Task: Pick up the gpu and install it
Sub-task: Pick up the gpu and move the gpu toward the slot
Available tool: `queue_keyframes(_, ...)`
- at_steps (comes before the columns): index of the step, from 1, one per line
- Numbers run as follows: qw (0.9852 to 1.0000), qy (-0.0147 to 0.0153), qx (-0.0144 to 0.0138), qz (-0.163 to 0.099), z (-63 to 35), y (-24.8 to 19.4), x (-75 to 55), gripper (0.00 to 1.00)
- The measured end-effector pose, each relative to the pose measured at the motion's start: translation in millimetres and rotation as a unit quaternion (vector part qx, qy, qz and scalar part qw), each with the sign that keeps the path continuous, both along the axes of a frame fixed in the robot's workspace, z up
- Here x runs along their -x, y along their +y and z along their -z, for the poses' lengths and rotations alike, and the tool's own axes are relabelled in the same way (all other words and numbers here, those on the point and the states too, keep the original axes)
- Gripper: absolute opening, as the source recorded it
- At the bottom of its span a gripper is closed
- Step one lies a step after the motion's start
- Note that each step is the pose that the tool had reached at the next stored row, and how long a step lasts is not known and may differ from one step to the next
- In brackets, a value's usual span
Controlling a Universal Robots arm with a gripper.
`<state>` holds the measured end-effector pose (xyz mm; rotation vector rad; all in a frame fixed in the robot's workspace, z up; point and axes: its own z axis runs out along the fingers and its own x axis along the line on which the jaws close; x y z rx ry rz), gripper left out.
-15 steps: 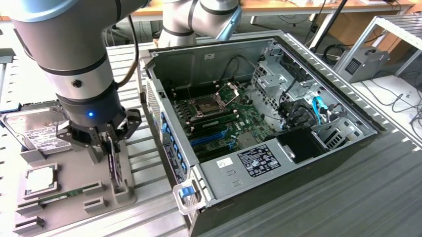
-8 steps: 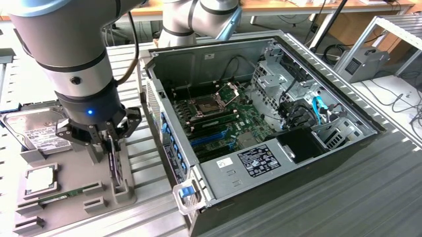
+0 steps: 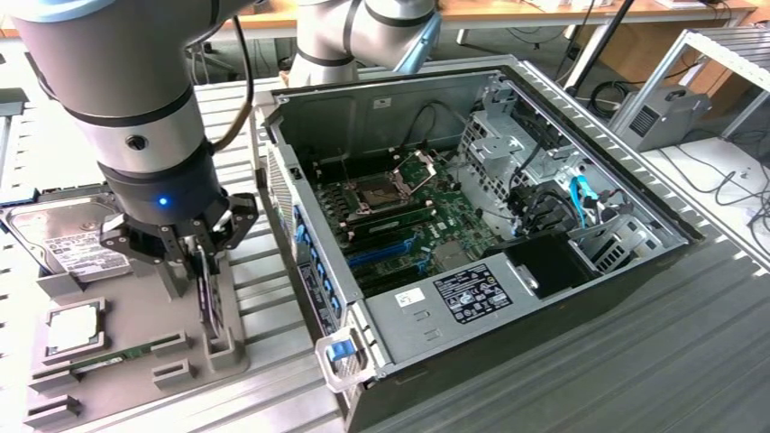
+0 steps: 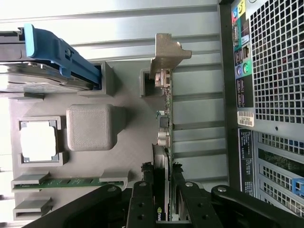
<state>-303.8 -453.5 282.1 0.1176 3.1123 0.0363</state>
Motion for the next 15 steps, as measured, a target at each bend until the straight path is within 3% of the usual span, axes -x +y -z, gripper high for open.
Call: queue_keyframes(15,1.0,0.0,0.0,0.0,-8.0,0.0,0.0,0.26)
